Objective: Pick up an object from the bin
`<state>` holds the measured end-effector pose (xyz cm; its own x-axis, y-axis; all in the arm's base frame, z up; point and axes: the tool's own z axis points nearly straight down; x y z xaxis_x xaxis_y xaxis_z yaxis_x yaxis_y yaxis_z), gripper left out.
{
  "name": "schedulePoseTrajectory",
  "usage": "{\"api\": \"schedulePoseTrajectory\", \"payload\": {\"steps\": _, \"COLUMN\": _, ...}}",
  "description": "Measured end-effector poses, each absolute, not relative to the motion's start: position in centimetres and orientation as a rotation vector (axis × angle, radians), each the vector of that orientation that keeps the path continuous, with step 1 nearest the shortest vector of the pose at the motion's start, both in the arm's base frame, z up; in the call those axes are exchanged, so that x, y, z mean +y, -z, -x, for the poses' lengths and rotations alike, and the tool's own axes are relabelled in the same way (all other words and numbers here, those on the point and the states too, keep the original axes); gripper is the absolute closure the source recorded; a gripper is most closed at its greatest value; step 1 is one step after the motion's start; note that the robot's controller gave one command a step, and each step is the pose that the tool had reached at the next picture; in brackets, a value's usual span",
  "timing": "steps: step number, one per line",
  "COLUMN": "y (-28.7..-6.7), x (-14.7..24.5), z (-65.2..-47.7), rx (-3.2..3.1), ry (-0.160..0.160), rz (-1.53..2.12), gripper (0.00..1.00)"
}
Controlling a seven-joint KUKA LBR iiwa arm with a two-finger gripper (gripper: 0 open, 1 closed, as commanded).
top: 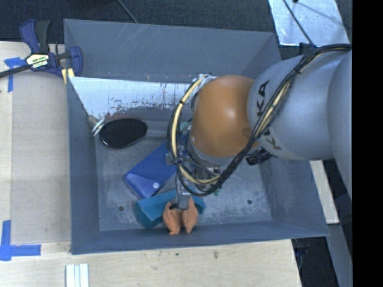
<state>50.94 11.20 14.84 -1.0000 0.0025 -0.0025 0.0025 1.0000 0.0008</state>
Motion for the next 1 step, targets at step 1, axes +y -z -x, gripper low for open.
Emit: {"api": "schedulePoseTrajectory", "payload": {"steps": 1, "y": -14.84, "x": 11.20, "z": -50.94, "rx": 3.139, "ry": -0.001, "rz": -0.004, "gripper": 0.00}}
